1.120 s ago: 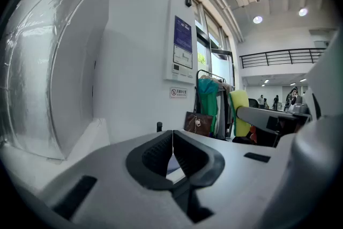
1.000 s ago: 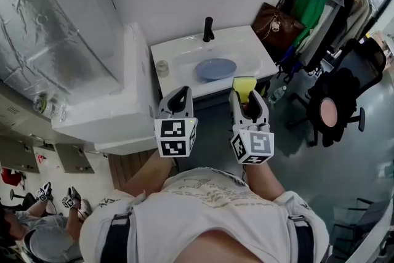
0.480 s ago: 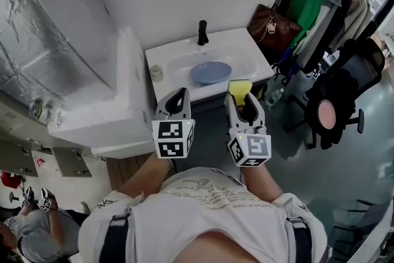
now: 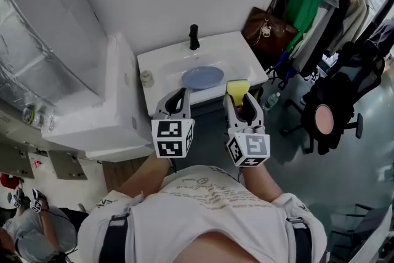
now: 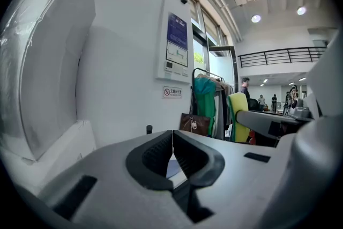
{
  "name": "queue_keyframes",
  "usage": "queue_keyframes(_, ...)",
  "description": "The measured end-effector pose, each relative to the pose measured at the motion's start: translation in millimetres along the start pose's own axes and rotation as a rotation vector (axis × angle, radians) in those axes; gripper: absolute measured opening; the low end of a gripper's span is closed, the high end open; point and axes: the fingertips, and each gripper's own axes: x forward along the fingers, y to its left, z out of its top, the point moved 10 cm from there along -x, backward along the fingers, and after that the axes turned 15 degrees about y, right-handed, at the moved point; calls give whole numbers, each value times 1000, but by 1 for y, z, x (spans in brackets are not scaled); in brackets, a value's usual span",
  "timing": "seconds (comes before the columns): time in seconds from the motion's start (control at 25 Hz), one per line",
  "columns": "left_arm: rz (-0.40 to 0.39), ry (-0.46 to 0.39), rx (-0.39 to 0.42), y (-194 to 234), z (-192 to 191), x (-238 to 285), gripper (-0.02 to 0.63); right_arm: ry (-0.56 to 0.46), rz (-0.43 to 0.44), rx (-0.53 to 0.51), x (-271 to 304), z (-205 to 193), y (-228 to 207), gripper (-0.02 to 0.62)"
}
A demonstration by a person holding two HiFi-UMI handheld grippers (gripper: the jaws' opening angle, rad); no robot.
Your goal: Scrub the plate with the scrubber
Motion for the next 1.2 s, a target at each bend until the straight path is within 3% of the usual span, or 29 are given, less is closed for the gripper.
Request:
queue_keyframes(0.64,-13,26,-21,-14,-1,40,23,25,-8,14,18,-8,-37,189)
queue_keyframes(1.2,-29,-17,-31,22,31,108,23,23,-10,-14,96,6,-61,189)
